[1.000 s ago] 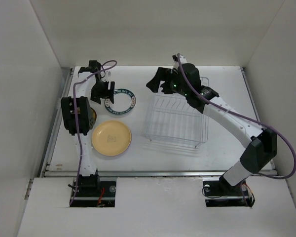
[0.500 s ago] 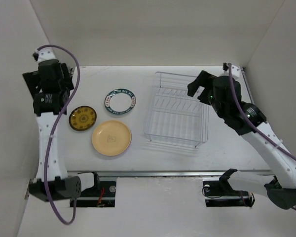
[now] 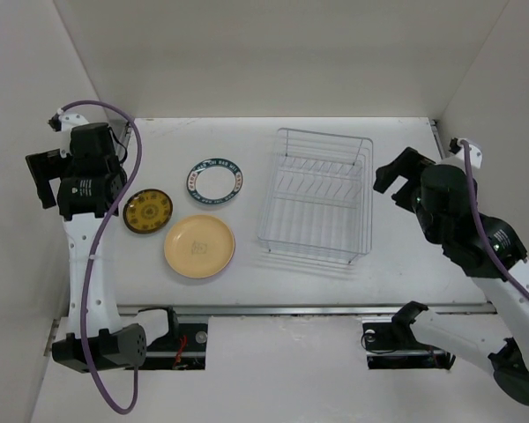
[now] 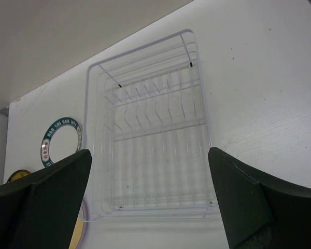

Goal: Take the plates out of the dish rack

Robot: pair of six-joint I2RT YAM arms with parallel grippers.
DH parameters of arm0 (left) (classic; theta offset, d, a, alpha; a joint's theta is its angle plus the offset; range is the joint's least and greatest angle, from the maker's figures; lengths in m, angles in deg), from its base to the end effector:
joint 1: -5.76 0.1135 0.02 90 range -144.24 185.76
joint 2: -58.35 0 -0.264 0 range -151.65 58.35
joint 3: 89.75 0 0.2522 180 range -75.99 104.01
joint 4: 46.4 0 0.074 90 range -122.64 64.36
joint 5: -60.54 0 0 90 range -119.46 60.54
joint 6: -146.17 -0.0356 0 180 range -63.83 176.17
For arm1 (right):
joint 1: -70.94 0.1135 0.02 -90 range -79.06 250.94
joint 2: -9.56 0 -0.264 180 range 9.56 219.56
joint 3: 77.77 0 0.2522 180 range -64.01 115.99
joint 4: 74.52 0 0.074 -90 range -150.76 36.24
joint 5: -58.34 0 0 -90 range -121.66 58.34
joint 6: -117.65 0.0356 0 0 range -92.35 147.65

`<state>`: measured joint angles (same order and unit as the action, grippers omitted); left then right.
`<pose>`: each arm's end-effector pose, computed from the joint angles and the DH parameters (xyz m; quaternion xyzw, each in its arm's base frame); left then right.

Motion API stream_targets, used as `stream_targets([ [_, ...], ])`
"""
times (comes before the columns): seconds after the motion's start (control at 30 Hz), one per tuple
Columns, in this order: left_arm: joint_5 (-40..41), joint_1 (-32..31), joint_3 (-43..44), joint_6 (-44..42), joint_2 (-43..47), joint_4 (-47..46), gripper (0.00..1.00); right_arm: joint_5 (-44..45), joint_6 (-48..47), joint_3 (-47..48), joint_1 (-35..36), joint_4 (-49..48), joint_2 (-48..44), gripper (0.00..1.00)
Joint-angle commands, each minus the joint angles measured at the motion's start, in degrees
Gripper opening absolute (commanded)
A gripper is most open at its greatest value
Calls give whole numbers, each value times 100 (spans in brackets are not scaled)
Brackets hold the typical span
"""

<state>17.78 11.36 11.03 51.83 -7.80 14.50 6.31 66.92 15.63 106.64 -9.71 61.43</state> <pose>0.2053 0.0464 0.4548 -0.2201 0.7758 0.3809 0.4524 0.1261 0.0636 0.4480 0.2034 0.7838 0.1008 0.5780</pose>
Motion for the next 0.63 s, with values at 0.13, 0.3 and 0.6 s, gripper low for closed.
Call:
stream_targets([
  [0.13, -22, 2, 166, 223, 225, 349, 100, 122, 28, -194, 33, 98, -143, 100],
  [0.3, -22, 2, 166, 223, 225, 454, 100, 70, 81, -247, 33, 98, -91, 100],
  [0.6, -189, 2, 280, 284, 225, 630, 100, -45, 81, -247, 33, 98, -37, 100],
])
